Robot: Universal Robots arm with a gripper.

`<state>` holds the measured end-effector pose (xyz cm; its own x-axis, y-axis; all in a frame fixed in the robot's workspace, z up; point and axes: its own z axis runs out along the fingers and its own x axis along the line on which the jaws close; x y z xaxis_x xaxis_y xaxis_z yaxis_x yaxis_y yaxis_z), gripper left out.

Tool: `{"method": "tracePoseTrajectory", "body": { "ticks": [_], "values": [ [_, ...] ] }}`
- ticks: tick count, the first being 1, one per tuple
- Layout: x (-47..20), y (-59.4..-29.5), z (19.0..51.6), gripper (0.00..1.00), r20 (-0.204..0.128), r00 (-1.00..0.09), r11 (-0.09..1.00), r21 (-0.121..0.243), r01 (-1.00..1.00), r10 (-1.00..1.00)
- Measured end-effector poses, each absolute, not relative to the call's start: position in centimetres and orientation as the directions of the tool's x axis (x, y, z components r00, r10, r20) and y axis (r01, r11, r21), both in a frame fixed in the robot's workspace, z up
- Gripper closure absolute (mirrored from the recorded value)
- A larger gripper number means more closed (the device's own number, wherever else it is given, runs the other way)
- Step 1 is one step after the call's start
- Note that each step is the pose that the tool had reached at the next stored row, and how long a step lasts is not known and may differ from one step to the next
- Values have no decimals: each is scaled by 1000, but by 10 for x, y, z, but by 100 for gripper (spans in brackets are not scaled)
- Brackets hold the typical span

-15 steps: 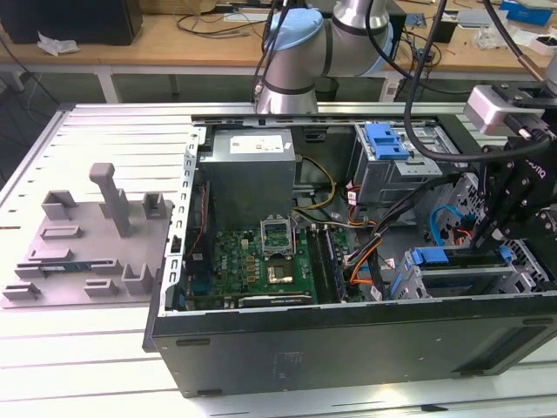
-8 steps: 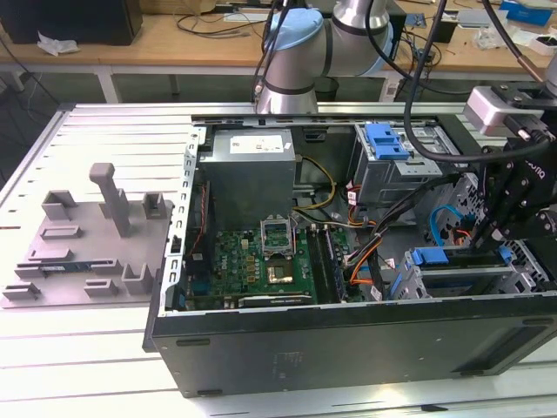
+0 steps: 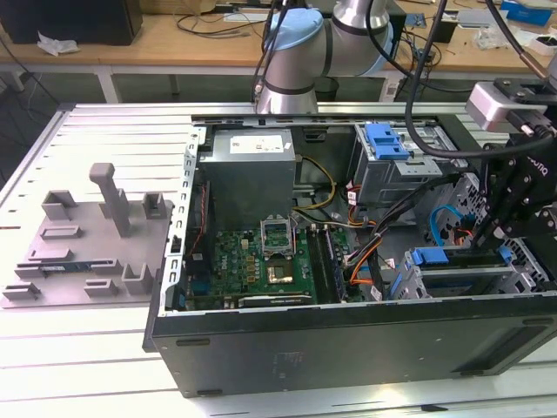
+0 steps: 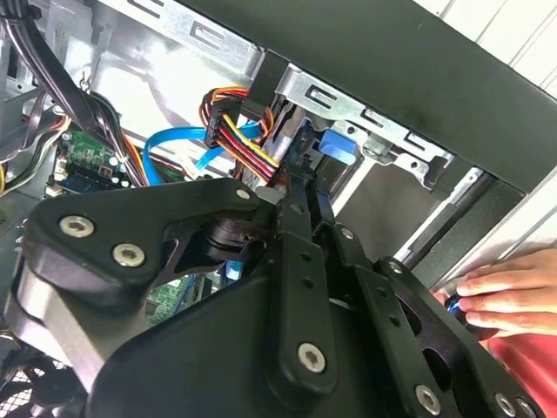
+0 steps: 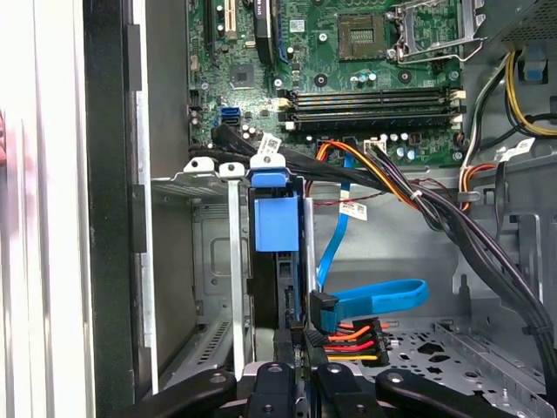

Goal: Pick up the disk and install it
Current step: 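Insert the first disk wire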

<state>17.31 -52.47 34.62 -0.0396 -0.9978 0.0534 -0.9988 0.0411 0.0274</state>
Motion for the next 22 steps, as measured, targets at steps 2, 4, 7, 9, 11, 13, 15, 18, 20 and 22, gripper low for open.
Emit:
{"method": "tracePoseTrajectory", "body": {
  "ticks": [2,4,7,9,11,13,15,18,20,22],
  "values": [
    [173,-525,346,83,54,-40,41,27,-999,-998],
    [173,-525,346,83,54,-40,41,27,-999,-998],
    [173,-525,346,83,54,-40,41,27,-999,-998],
    [172,-526,346,83,54,-40,41,27,-999,-998],
    [172,-526,346,83,54,-40,41,27,-999,-998],
    [172,-527,346,83,54,-40,41,27,-999,-998],
    [172,-527,346,83,54,-40,41,27,-999,-998],
    [172,-528,346,83,54,-40,41,27,-999,-998],
    [172,-528,346,83,54,-40,41,27,-999,-998],
    [172,-527,346,83,54,-40,42,27,-999,-998]
  ]
}}
